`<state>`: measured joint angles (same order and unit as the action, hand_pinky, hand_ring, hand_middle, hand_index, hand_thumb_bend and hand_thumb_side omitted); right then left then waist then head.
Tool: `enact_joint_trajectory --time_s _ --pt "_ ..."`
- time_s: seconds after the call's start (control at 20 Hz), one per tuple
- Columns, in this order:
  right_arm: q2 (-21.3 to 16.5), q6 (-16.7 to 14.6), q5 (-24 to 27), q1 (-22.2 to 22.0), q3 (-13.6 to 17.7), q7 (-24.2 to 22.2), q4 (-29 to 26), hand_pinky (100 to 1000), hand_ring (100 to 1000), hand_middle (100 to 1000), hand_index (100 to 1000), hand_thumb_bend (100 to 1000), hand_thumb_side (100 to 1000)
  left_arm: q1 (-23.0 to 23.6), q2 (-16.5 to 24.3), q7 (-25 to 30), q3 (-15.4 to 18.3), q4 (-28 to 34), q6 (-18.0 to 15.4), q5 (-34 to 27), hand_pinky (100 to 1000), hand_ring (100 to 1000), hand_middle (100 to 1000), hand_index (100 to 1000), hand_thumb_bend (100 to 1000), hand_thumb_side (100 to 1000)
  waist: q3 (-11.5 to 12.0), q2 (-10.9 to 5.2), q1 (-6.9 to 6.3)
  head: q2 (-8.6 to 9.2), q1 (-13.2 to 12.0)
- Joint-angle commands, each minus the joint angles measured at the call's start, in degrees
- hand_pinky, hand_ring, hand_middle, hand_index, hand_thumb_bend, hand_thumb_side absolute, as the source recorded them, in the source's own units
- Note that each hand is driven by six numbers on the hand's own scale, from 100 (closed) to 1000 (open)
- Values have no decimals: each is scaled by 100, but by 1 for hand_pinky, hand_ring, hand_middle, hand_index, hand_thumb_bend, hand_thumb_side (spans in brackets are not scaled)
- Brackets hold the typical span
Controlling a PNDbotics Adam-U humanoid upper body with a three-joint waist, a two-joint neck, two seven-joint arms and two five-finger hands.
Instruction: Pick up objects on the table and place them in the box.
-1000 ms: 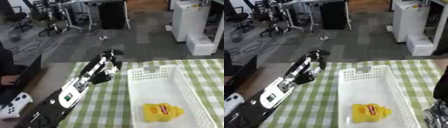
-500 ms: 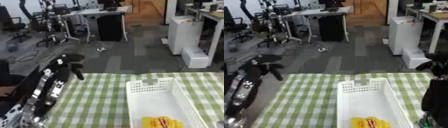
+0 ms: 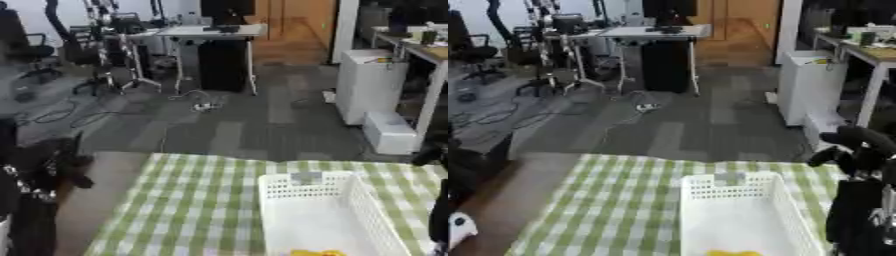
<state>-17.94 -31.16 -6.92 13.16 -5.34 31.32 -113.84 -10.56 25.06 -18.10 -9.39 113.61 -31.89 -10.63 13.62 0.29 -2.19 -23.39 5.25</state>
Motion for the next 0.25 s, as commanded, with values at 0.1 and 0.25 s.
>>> enact_joint_trajectory --time_s 0.1,0.25 --pt "-116 -145 -122 121 186 216 -76 380 609 627 722 100 905 -167 -29 134 140 98 -227 -185 699 496 716 782 100 840 120 -47 8 201 189" --pt "-113 -128 -201 77 220 286 -76 379 609 627 722 100 906 -223 -83 242 107 98 -312 -329 699 495 717 784 100 843 157 -39 3 183 289"
